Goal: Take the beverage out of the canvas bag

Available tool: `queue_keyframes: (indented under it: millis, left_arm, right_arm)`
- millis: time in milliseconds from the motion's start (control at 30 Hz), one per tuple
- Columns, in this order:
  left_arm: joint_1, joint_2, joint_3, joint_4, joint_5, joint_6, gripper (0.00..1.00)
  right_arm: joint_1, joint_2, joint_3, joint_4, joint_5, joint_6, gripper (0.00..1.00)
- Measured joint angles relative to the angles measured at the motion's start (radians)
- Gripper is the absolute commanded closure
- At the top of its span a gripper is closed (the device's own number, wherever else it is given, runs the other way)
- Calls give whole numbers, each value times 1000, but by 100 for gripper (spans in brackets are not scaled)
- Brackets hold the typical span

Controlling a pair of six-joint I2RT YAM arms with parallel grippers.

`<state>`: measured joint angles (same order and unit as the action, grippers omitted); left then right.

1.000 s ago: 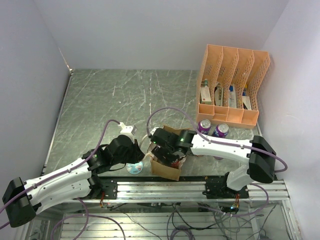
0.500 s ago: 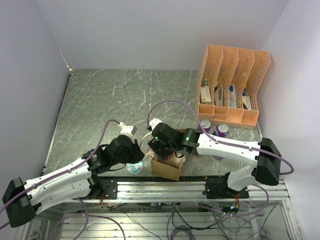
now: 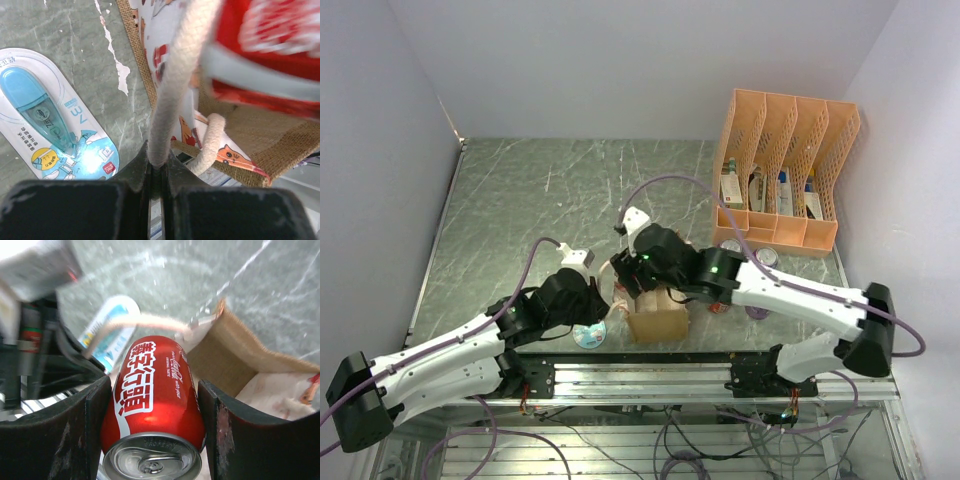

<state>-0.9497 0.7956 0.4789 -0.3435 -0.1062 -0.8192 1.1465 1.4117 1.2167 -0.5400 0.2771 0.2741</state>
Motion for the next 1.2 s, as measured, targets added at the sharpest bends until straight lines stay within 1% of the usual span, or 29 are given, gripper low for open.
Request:
queue_keyframes:
  millis: [167, 267, 333, 467, 600, 700, 867, 1033, 1200]
  left_arm:
    - [0, -9, 0, -1, -27, -7, 93]
    - [0, -34, 1, -10, -56, -12, 93]
    - [0, -54, 1, -19, -75, -13, 93]
    - [0, -86, 14, -60, -113, -12, 93]
    - [0, -104, 36, -98, -147, -11, 93]
    - [0, -119, 40, -119, -166, -12, 93]
    - [0, -135, 40, -135, -181, -12, 93]
    - [0, -136, 40, -141, -183, -19, 93]
    - [0, -149, 40, -145, -183, -31, 93]
  right_arm:
    - [0, -180, -1, 105, 10, -31, 100]
    - [0, -300, -13, 181, 41, -45, 100]
    - [0, -367, -21, 206, 80, -51, 100]
    - [0, -436, -50, 208, 188, -55, 100]
    - [-1, -471, -98, 147, 309, -44, 100]
    - [-1, -501, -138, 71, 399, -13, 100]
    - [-1, -560, -169, -84, 546, 99, 100]
    - [-1, -592, -183, -195, 616, 195, 100]
    - [-1, -609, -212, -229, 630, 233, 100]
